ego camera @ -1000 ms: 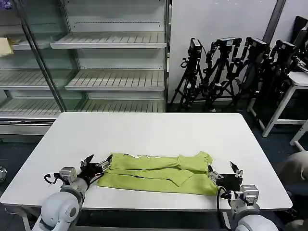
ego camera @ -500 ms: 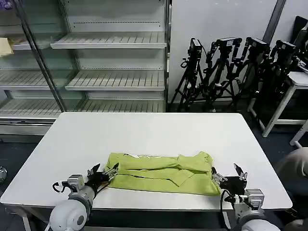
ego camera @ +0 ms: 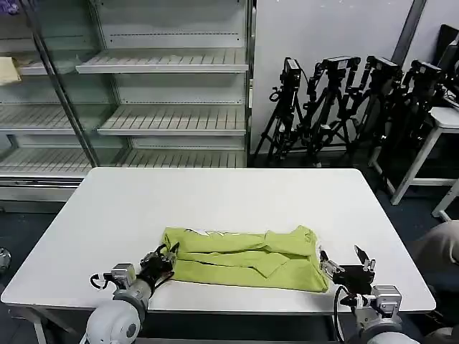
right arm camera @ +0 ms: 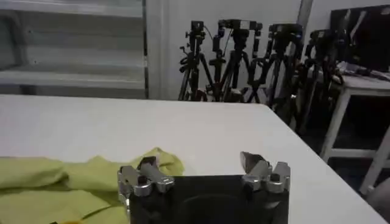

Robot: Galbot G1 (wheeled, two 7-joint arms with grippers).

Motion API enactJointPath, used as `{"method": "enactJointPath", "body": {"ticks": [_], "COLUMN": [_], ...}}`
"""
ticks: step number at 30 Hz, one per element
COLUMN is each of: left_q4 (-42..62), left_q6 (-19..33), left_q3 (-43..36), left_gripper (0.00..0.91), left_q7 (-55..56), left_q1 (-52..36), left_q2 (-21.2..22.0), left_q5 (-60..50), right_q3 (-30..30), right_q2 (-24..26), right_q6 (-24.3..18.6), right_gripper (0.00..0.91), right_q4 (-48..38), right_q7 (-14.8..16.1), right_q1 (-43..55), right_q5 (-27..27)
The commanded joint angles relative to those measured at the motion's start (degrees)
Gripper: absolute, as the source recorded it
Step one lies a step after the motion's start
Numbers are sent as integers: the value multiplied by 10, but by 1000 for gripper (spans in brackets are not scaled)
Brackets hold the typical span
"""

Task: Fold and organize the clothes.

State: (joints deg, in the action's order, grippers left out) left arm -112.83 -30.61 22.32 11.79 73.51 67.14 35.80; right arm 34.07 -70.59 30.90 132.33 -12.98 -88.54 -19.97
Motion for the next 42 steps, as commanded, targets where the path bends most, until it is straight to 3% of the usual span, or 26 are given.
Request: {"method": "enactJointPath", "body": {"ticks": [1,6,16,22,26,33,38,42], "left_q4": [3,10,46,37,-38,-152,-155,-143], "left_q6": [2,3,-1,-1,-3,-24,-24,-24], "left_q3": [4,57,261,305,249,29,-92,-137], "left_gripper": [20,20,20,20,20,20,20,20], "left_q7": [-5,-13,-58,-67,-68,-51,-51,-49], "left_q1": [-2,-9,5,-4,2,-13,-20,-21], "left_q2": [-9,-50,-198,-229,-205,-125,-81,-61], "left_q5": [-16,-60,-23,-34,-63,-140,-175,-180], "right_q3": [-1,-8,-19,-21,-21,-8,8,16], "right_q2": [-1,-1,-1,0,-2,-1,1,2], "right_q6": [0,0,-2,-3,-2,-2,-5,-9], "right_gripper": [907,907,907,907,907,907,907,907], "right_q4": [4,0,-10,-10,-9,-1,0,-4], "right_q7": [-1,-1,-1,-1,-1,0,0,1], "right_q1": [-2,5,15,17,15,2,-10,-13], "right_q5": [0,3,4,5,7,10,10,9]}}
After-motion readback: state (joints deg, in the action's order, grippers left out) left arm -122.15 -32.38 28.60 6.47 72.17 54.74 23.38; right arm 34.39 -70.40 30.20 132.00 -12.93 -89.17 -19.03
